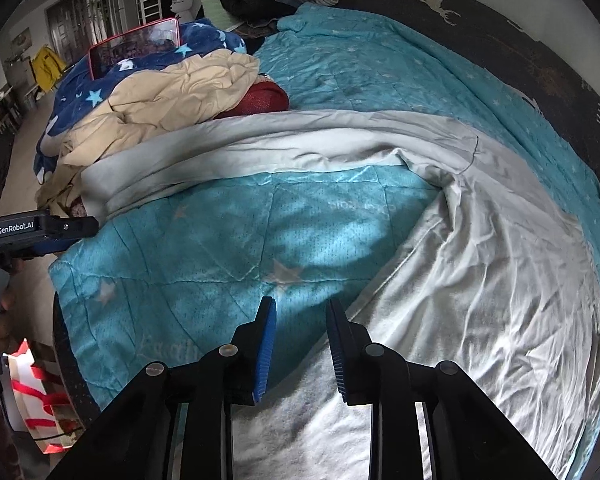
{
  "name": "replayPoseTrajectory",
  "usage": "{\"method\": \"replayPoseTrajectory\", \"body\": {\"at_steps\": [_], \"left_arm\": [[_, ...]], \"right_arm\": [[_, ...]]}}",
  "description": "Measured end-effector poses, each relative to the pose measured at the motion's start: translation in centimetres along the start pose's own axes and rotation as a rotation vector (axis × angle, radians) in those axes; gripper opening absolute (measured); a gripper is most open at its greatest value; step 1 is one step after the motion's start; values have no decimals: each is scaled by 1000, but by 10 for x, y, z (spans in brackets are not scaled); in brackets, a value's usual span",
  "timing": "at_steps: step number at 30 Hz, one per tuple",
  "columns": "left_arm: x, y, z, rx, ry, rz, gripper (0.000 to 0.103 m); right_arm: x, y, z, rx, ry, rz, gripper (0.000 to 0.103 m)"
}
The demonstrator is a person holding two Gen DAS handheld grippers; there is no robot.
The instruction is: Fold small clothes
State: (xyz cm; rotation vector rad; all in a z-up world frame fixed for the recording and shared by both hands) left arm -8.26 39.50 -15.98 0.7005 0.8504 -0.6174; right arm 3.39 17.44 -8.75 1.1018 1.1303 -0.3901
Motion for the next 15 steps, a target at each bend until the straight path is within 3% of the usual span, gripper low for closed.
{"method": "replayPoseTrajectory", "body": {"at_steps": [5, 12, 13, 14, 15], "left_arm": [[2, 1, 1, -78, -123, -35, 68], [27, 21, -12, -249, -174, -17, 66], [26, 23, -11, -257, -174, 2, 44], [25, 25, -9, -252, -169, 17, 29], [23, 26, -7, -247, -172, 35, 6]], "right_arm": [[3, 3, -10, -28, 1, 0, 27], [11, 5, -21, -30, 21, -12, 29], [11, 5, -21, -32, 18, -9, 30], [11, 6, -21, -31, 13, -4, 30], [11, 8, -20, -29, 8, 1, 32]]}}
Point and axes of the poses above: each gripper's, at about its wrist camera, not at the fingertips, and x roughly the way its jaws point, z to its right, y to its top, the point moved 4 cm from there along x, roughly the way its jaws point, and after that the axes turned 12 degrees about x, right-handed, at the moved point
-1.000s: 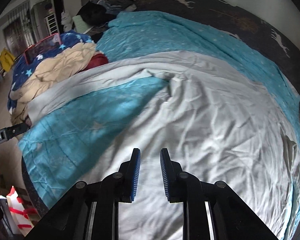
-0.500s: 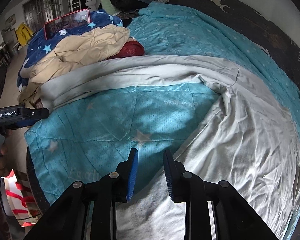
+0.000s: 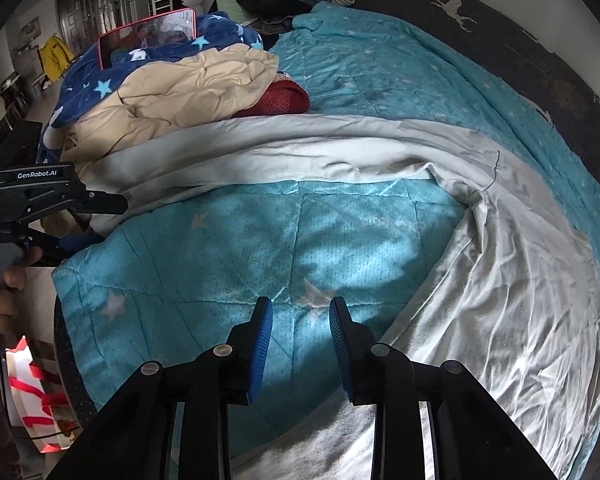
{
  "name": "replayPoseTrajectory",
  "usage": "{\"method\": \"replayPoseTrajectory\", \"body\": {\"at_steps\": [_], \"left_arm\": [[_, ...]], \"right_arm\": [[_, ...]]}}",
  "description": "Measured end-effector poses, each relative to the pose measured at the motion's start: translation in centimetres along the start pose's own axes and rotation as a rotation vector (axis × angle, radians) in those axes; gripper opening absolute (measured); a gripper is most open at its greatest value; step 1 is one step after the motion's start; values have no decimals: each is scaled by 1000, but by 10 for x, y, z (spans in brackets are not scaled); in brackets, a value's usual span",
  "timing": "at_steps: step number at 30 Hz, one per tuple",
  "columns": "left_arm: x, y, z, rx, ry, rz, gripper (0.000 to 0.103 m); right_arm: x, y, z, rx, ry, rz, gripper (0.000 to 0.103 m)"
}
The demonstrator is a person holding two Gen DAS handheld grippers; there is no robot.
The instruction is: Fold small clothes
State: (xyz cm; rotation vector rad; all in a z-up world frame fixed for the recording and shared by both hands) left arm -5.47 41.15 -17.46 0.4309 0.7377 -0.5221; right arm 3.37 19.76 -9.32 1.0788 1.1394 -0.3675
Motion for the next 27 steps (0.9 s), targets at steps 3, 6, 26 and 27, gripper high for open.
{"method": "replayPoseTrajectory", "body": {"at_steps": [3, 6, 26, 27], "left_arm": [[-11, 2, 11, 39, 22, 63, 3], [-23, 7, 30, 130, 53, 116, 3], [13, -11, 14, -148, -2, 22, 84], [13, -9, 14, -159, -1, 37, 84]], "right_arm": [[2, 4, 3, 13, -6, 4, 33], [4, 6, 5, 23, -5, 2, 34], [-16, -6, 45, 114, 33, 33, 40], [-17, -7, 47, 115, 31, 35, 40]]}}
Point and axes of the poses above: each gripper's, at about its wrist camera, not at the fingertips, and x roughly the way its jaws point, z to its right, y to its top, the point moved 4 cm from there along x, roughly the way its jaws point, and after that the axes turned 12 degrees about x, right-handed, at the moved point
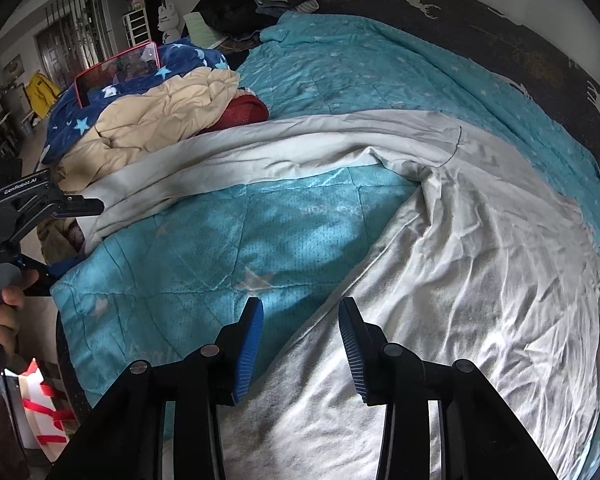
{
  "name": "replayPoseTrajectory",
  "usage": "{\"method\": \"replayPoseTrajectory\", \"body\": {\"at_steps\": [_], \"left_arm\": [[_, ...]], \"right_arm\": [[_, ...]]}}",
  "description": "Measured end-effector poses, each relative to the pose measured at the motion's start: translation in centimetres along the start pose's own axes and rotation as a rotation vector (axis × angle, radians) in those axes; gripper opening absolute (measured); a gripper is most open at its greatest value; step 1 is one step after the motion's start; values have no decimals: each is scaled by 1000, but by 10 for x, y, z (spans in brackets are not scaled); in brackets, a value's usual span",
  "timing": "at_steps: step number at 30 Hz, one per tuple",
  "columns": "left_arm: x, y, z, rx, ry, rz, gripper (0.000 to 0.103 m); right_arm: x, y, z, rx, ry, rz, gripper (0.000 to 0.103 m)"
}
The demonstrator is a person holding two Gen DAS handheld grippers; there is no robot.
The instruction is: Fold small clothes
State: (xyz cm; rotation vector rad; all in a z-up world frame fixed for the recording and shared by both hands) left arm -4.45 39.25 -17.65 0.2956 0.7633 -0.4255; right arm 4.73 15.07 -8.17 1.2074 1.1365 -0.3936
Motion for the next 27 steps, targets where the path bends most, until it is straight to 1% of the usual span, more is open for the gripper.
{"method": "replayPoseTrajectory", "body": {"at_steps": [1, 2, 3, 4, 5, 7, 9, 11, 14, 16, 18, 21, 24, 25, 27], "left_arm": [[1, 4, 1, -13, 1, 20, 82], [3, 9, 2, -25, 7, 43, 77], [2, 14, 3, -23, 12, 67, 58], [3, 18, 7, -3, 7, 82, 26], [7, 22, 12, 18, 1, 80, 15], [12, 28, 21, 42, 6, 78, 5], [5, 29, 35, 97, 30, 111, 4], [-5, 28, 58, 194, 59, 166, 4], [-26, 25, 94, 347, 65, 236, 4], [-36, 19, 131, 471, 73, 276, 4], [-41, 10, 166, 588, 72, 294, 4], [-32, -12, 232, 754, 35, 273, 4], [-3, -49, 308, 947, 4, 214, 4], [3, -59, 326, 992, -3, 199, 4], [26, -90, 369, 1090, -21, 165, 4]], "right_arm": [[0, 0, 2, 4, -1, 2, 40], [-1, -1, 5, 11, -1, 4, 40], [-1, 0, 7, 20, -2, 5, 40], [0, 0, 9, 28, -3, 5, 40], [0, 1, 12, 38, -4, 4, 40], [0, 1, 16, 51, -5, 2, 40], [0, 1, 20, 55, -10, 5, 40], [-1, 1, 24, 60, -19, 12, 40], [-4, 2, 33, 77, -22, 21, 40], [-7, 3, 40, 95, -20, 30, 40], [-12, 3, 49, 109, -18, 45, 40], [-24, 3, 69, 144, -25, 74, 41], [-41, -2, 98, 191, -55, 109, 41], [-46, -5, 109, 207, -66, 120, 44], [-56, -12, 132, 241, -87, 138, 48]]}}
Point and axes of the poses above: each gripper's, at about its wrist camera, not at the fingertips, and x roughly the way its jaws point, z to its right, y to its top, the point moved 4 cm from there along x, roughly the way its jaws point, and after that the axes turned 12 degrees about x, right-handed, at the moved point
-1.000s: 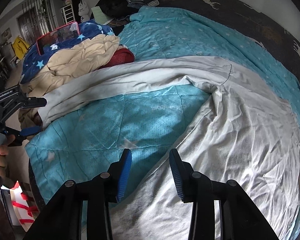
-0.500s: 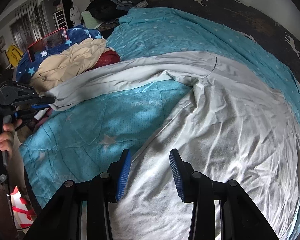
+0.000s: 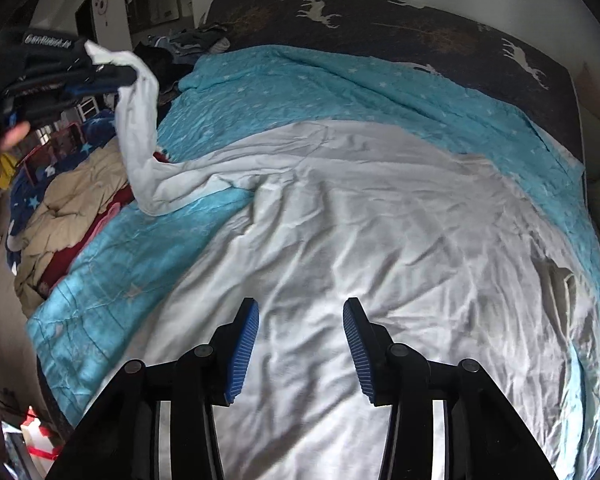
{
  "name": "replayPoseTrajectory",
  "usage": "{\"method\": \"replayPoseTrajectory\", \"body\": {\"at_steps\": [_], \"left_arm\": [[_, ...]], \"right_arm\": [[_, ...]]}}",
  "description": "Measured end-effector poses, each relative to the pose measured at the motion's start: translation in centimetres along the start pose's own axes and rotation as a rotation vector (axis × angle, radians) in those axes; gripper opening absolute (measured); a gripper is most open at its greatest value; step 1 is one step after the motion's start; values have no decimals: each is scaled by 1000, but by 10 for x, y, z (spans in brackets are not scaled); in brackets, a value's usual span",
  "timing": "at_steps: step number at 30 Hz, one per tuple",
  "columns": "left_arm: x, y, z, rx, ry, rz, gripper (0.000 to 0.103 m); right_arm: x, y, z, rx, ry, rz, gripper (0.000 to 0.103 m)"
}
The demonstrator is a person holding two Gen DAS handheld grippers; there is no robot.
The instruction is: Fold small clothes
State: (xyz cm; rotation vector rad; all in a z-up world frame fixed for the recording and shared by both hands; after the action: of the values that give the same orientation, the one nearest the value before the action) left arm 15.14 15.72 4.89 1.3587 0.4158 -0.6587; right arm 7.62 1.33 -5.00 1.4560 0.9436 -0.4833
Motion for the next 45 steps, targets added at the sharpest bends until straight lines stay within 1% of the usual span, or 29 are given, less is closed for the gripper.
{"method": "replayPoseTrajectory", "body": {"at_steps": [1, 3, 6, 9, 11, 13, 15, 16, 17, 18, 19, 20, 21, 22, 23, 26, 27, 28, 30, 31, 33, 35, 38, 39, 40, 41, 43, 45], "left_arm": [[13, 9, 30, 51, -26, -7, 4], [31, 17, 78, 117, -76, -23, 4], [62, 16, 153, 206, -176, -61, 4], [88, 5, 214, 278, -245, -101, 4], [105, -6, 241, 310, -274, -139, 4], [123, -20, 262, 331, -299, -194, 4], [135, -30, 275, 345, -318, -249, 5], [136, -37, 274, 354, -325, -274, 6], [134, -40, 272, 364, -325, -280, 9], [131, -42, 270, 374, -323, -275, 20], [123, -44, 258, 393, -303, -260, 32], [120, -44, 249, 407, -274, -243, 39], [117, -46, 236, 419, -236, -224, 50], [108, -47, 215, 426, -177, -200, 59], [98, -47, 193, 424, -115, -182, 62], [77, -48, 134, 409, 24, -144, 70], [71, -49, 115, 405, 70, -136, 77], [64, -51, 94, 405, 122, -122, 80], [57, -56, 64, 415, 199, -111, 81], [54, -57, 48, 416, 219, -117, 81], [51, -62, 23, 396, 239, -149, 81], [51, -66, 2, 366, 240, -168, 81], [49, -74, -19, 314, 238, -170, 81], [48, -77, -27, 291, 225, -167, 81], [48, -80, -34, 275, 216, -165, 81], [47, -82, -39, 266, 212, -164, 81], [46, -86, -48, 251, 216, -162, 81], [41, -90, -56, 234, 216, -155, 81]], "right_arm": [[-3, 0, 12, 20, -11, 6, 48], [-11, -1, 41, 71, -44, 17, 48], [-22, -3, 87, 146, -102, 33, 48], [-31, -8, 138, 214, -175, 41, 48], [-34, -12, 169, 266, -215, 35, 48], [-36, -17, 198, 318, -245, 30, 48], [-37, -23, 220, 358, -270, 24, 48], [-36, -26, 229, 373, -274, 17, 48], [-34, -27, 234, 381, -273, 10, 48], [-33, -29, 238, 386, -264, 2, 48], [-31, -30, 240, 384, -249, -6, 48], [-28, -30, 239, 379, -235, -13, 48], [-24, -27, 238, 369, -218, -18, 48], [-20, -23, 236, 354, -198, -21, 48], [-18, -21, 232, 336, -178, -24, 48], [1, 0, 219, 266, -86, -39, 48], [6, 8, 213, 247, -54, -40, 47], [11, 18, 207, 228, -15, -38, 46], [20, 38, 199, 217, 59, -37, 46], [26, 51, 196, 226, 105, -41, 46], [41, 73, 194, 265, 148, -50, 46], [63, 88, 193, 298, 172, -89, 46], [98, 91, 193, 321, 149, -166, 44], [105, 89, 196, 350, 146, -179, 41], [109, 86, 200, 392, 158, -190, 41], [110, 82, 205, 446, 194, -192, 41], [108, 76, 219, 575, 312, -170, 41], [107, 70, 231, 670, 377, -174, 41]]}}
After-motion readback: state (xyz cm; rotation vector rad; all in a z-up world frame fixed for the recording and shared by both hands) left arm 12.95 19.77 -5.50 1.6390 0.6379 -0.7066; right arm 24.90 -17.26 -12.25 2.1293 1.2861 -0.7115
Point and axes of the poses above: each gripper's, at about its wrist camera, not at the fingertips, and x roughly the way its jaws point, z to its right, y to its top, the point moved 4 cm from there along x, roughly the way its jaws point, and after that the axes turned 12 degrees about x, right-handed, at the moved point
